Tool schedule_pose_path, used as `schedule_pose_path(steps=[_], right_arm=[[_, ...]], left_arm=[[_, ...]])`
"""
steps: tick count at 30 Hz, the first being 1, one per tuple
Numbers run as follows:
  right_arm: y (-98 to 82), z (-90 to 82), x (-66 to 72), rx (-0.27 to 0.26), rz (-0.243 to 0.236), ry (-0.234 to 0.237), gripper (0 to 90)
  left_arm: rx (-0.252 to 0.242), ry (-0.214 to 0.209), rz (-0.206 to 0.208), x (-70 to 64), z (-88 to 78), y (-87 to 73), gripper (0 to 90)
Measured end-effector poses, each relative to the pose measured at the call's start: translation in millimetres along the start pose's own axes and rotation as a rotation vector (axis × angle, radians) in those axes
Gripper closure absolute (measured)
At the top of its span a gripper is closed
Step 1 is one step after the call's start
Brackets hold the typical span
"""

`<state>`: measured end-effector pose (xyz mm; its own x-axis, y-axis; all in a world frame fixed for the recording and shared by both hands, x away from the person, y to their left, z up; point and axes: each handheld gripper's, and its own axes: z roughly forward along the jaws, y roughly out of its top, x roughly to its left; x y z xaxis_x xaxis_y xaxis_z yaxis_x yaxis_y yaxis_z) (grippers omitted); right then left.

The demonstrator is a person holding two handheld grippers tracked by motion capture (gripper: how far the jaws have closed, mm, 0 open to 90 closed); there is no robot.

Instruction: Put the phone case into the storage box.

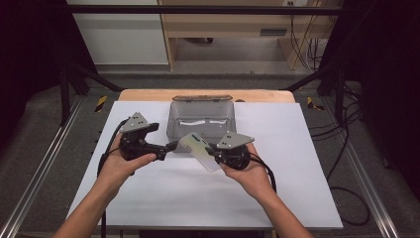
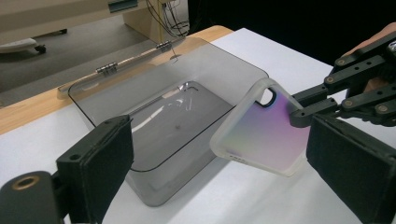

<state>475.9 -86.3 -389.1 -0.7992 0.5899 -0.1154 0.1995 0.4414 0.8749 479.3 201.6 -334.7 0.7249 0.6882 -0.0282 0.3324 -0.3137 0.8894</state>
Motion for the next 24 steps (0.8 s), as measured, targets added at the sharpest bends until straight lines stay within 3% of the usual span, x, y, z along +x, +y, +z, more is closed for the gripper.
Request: schedule_pose_path(steps=[17,24], right_arm=[[0.7,-4.1,-8.2,-0.054,0.149,0.038,81.7],[1.0,-5.0,-11.5,-0.077,0.21,0.051,81.7]], left_arm=[[-0.007,0.04,-0.001,-4.7,6.8,-12.3,9.3],[-0.042,0.104,0.007,-7.6,7.1,-20.4,7.7]])
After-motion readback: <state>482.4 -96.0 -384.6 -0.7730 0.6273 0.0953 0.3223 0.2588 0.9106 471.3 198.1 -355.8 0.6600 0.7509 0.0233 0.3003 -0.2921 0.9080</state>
